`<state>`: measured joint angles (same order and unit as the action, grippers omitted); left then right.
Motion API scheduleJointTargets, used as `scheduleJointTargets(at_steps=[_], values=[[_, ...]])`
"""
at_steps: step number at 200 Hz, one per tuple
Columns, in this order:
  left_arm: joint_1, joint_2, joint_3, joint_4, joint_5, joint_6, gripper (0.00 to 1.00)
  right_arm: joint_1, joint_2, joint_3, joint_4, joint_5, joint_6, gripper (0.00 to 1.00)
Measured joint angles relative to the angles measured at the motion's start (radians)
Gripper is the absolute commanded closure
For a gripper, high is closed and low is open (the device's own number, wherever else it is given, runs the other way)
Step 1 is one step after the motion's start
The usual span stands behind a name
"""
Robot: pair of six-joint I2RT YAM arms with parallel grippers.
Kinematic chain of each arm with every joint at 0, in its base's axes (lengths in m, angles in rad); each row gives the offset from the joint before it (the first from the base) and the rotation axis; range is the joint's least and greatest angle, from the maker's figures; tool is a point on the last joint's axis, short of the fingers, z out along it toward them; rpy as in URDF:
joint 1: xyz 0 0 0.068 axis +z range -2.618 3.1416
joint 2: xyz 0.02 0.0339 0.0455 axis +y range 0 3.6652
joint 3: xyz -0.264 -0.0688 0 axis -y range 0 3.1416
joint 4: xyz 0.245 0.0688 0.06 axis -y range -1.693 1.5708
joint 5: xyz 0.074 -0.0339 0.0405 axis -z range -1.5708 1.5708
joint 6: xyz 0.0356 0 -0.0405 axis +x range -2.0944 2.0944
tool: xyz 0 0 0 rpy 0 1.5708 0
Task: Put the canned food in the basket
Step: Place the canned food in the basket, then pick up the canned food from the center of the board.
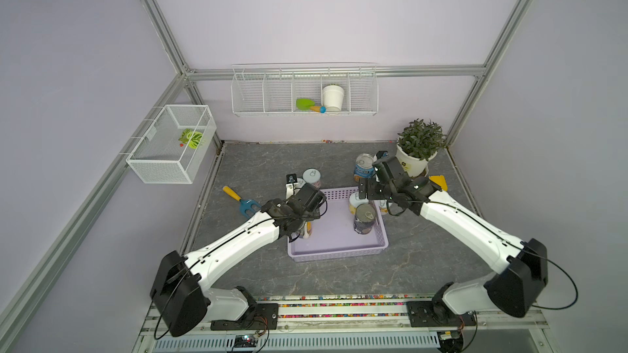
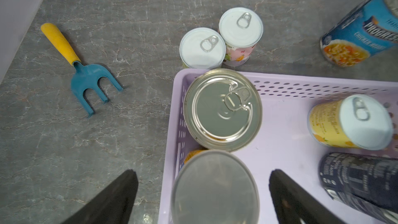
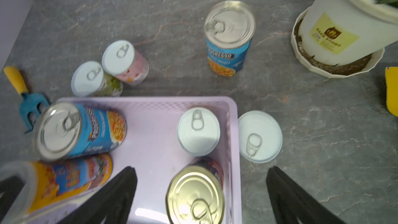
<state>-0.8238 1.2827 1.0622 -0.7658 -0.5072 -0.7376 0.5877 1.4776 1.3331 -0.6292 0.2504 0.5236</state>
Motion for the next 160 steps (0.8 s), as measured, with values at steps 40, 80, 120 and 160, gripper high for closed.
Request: scheduleJointTargets(at_steps=[40,80,120,160], values=[[0.0,-0.282,-0.139,-0.015,0.011,-0.044,0.0,-0.101,0.201,0.224,-0.043,-0.021,-0.001,0.02],[0.0,-0.451,-0.27,-0.019,0.049,-0.052,0.0,-0.127,0.429,0.459,-0.099,-0.052,-0.029,0.02],[0.0,-0.462,-0.283,-0.007,0.058,-0.055,0.0,-0.151,0.65,0.724,-0.195,-0.061,-0.067,0.02],[0.0,-0.467,-0.283,-0.01,0.059,-0.057,0.0,-0.169,0.791,0.892,-0.278,-0.026,-0.097,0.02]])
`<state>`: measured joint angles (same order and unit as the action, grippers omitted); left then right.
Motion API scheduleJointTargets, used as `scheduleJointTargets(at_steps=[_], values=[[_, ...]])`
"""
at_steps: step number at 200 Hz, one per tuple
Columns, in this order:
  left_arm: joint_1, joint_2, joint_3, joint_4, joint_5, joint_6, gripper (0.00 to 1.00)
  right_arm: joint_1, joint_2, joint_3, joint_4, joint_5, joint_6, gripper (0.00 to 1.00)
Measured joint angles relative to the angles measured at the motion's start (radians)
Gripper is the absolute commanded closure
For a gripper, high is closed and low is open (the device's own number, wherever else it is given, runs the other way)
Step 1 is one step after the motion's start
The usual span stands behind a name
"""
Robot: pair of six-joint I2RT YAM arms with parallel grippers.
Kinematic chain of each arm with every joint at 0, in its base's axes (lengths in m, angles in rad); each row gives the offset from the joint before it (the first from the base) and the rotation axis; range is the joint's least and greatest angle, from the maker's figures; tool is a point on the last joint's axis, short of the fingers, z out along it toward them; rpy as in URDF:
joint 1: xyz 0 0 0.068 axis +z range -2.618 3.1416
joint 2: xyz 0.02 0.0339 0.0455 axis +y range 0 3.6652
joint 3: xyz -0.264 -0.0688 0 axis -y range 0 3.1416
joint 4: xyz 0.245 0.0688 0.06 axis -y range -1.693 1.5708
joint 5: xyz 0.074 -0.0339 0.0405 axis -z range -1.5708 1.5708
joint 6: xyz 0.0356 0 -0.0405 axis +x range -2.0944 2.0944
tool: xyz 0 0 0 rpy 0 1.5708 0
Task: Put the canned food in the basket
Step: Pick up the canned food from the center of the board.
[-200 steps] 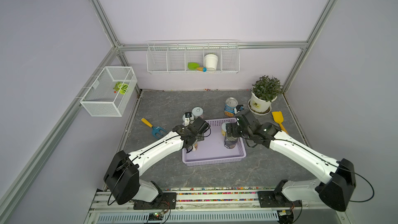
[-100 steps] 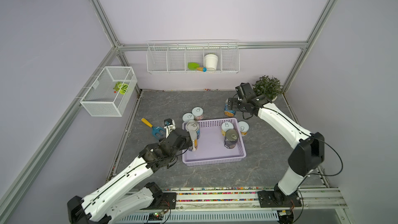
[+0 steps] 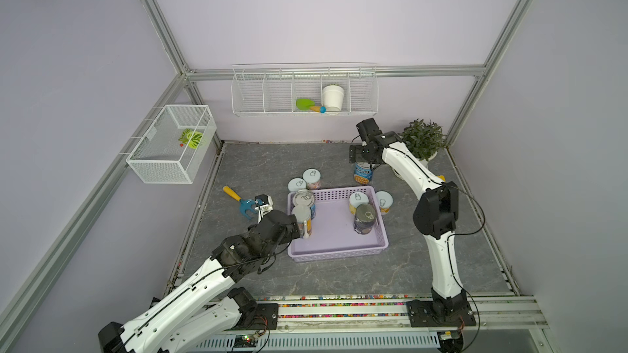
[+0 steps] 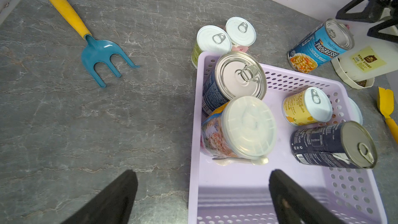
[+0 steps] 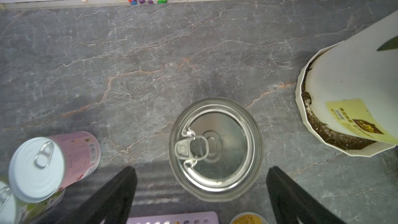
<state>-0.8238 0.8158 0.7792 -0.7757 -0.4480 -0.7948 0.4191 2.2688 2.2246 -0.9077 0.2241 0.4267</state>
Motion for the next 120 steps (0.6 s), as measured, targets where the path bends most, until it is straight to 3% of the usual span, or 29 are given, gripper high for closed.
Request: scheduleJointTargets(at_steps=[120], values=[[0.0,-0.027,-0.003,0.0,-0.001,-0.01,0.0,-0.027,0.106,0.045,-0.031,-0.006,-0.017,0.04]])
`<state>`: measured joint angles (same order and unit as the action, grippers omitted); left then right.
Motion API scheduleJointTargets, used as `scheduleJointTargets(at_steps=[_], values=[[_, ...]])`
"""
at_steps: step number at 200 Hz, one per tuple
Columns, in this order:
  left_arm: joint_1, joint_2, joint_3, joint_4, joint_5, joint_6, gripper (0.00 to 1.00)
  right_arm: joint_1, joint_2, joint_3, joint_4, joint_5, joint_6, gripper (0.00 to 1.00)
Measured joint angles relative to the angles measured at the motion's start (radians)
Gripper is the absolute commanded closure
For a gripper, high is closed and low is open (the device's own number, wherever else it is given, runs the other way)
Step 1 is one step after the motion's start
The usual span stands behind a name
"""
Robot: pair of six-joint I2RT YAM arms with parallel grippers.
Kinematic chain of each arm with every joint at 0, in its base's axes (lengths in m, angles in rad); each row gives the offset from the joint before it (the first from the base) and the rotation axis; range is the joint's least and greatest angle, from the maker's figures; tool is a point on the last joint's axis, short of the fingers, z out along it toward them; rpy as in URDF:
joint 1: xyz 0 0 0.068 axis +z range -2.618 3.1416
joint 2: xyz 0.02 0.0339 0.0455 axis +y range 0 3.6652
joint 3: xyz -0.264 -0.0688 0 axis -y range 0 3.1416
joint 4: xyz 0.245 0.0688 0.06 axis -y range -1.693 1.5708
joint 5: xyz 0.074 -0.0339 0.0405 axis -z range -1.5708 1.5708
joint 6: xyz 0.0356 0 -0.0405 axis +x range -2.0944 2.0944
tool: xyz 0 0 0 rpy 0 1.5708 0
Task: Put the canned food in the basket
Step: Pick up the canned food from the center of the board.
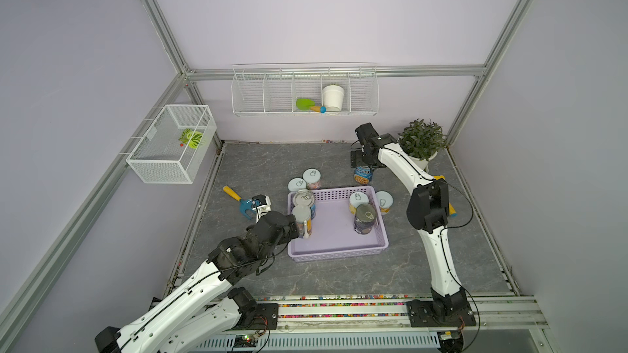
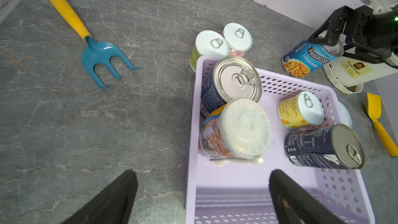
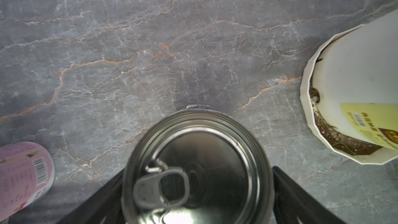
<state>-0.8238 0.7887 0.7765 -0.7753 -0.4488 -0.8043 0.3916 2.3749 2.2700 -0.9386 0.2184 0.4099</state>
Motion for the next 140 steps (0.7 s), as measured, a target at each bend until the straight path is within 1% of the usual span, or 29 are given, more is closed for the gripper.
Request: scheduleJointTargets(at_steps=[26,35,116,140], values=[[0.0,0.0,-0.003,0.0,0.0,-0.003,0.0,-0.007,0.003,0.0,0.004,-0.028,-0.008,0.22],[0.0,0.0,-0.003,0.0,0.0,-0.003,0.0,-0.01,0.003,0.002,0.004,-0.031,-0.009,0.25],[0.0,0.0,-0.003,0.0,0.0,-0.003,0.0,-0.013,0.003,0.003,0.003,-0.04,-0.023,0.38],[0.0,0.0,-0.003,0.0,0.0,-0.003,0.0,-0.013,0.002,0.003,0.002,-0.043,-0.023,0.4]])
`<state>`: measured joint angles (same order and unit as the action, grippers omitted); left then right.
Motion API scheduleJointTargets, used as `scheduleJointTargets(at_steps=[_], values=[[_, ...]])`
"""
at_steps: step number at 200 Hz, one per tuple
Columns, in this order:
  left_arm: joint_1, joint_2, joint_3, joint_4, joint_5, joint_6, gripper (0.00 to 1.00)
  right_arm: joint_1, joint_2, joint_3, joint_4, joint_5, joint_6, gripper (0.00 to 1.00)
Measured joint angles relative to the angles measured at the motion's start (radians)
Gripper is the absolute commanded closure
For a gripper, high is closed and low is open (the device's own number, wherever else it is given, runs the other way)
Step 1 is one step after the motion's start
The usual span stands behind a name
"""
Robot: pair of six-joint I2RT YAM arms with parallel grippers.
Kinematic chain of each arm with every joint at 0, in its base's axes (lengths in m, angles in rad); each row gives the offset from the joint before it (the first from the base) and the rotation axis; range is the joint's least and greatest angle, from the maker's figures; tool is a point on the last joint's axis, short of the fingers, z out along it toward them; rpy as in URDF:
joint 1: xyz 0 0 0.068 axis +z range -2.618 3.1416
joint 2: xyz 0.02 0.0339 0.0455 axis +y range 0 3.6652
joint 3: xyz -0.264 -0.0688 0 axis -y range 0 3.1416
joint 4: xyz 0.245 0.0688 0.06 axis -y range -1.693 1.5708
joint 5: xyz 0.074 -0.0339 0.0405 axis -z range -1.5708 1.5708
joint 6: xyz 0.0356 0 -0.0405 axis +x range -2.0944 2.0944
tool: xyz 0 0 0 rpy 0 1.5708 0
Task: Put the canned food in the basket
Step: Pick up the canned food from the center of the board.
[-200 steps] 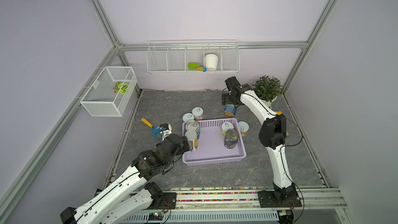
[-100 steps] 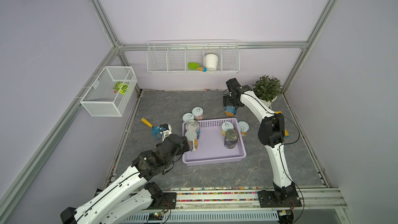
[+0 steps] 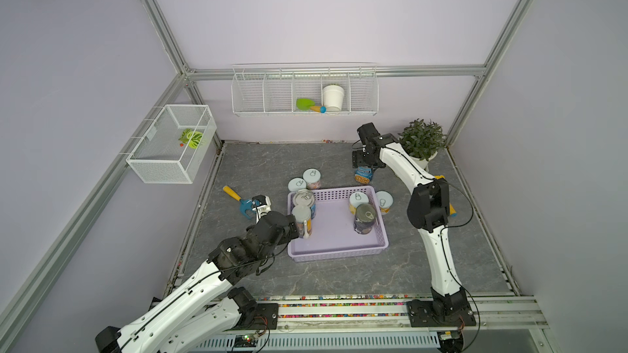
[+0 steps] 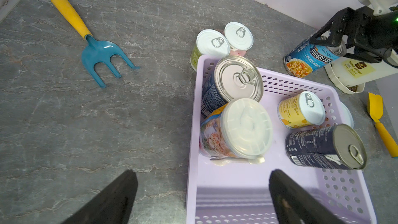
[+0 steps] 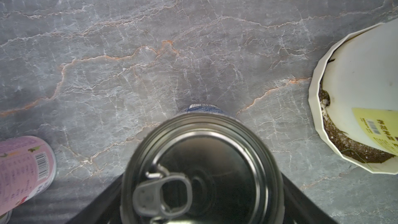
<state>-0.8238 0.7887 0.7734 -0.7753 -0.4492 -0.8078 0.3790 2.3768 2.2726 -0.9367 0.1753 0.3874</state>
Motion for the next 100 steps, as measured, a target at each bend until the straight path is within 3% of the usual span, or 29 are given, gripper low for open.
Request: scheduleJointTargets(at_steps=[100], values=[[0.0,0.0,-0.005,0.0,0.001,0.0,0.0,0.011,-0.142,-0.002,-0.08,-0.027,-0.008,0.44]])
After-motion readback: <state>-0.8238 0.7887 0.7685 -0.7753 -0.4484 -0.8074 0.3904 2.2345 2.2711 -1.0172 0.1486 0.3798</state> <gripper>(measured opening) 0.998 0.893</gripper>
